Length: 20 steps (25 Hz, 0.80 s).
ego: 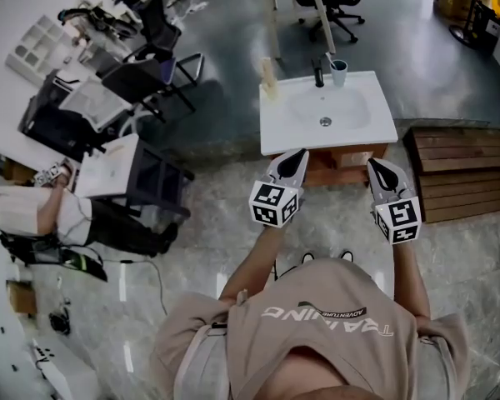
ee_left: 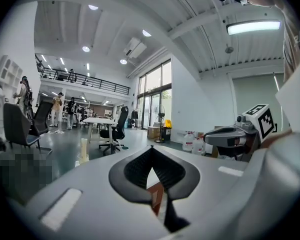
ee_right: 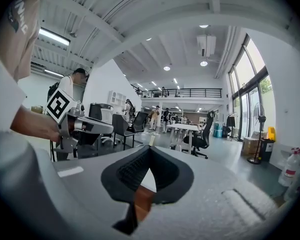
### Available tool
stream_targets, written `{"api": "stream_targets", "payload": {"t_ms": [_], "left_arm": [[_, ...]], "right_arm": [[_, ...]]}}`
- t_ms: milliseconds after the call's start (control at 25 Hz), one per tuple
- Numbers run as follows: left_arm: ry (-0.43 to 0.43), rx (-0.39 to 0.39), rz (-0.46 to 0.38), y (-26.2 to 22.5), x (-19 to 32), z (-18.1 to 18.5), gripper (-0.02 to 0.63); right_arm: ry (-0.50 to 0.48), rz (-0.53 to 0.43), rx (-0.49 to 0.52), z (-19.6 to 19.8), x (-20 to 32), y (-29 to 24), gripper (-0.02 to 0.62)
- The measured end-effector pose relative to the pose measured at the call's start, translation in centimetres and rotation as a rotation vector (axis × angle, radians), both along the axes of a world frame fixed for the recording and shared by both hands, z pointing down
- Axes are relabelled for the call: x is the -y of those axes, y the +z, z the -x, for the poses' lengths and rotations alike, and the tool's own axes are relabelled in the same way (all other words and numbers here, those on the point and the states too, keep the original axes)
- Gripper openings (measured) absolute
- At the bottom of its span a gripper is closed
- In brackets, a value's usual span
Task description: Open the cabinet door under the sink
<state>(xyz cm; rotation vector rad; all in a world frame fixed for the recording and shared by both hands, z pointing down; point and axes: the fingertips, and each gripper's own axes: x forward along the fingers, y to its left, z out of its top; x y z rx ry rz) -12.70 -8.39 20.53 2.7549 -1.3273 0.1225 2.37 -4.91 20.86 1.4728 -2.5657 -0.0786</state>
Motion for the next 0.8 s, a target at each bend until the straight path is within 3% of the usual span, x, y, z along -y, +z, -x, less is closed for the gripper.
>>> {"api": "stream_targets", "payload": {"t_ms": [360, 800], "left_arm": [[0.017, 0.009, -0.002, 0.8, 0.8, 0.3, 0.015], [0.023, -0.02, 0.035, 2.2, 0.9, -0.2, 0.015]], "right_arm": [[0.043, -0.019, 0.037, -1.0, 0.8, -0.2, 0.002], [0.027, 0.016, -0.001, -0.9, 1.1, 0.6, 0.002]]}}
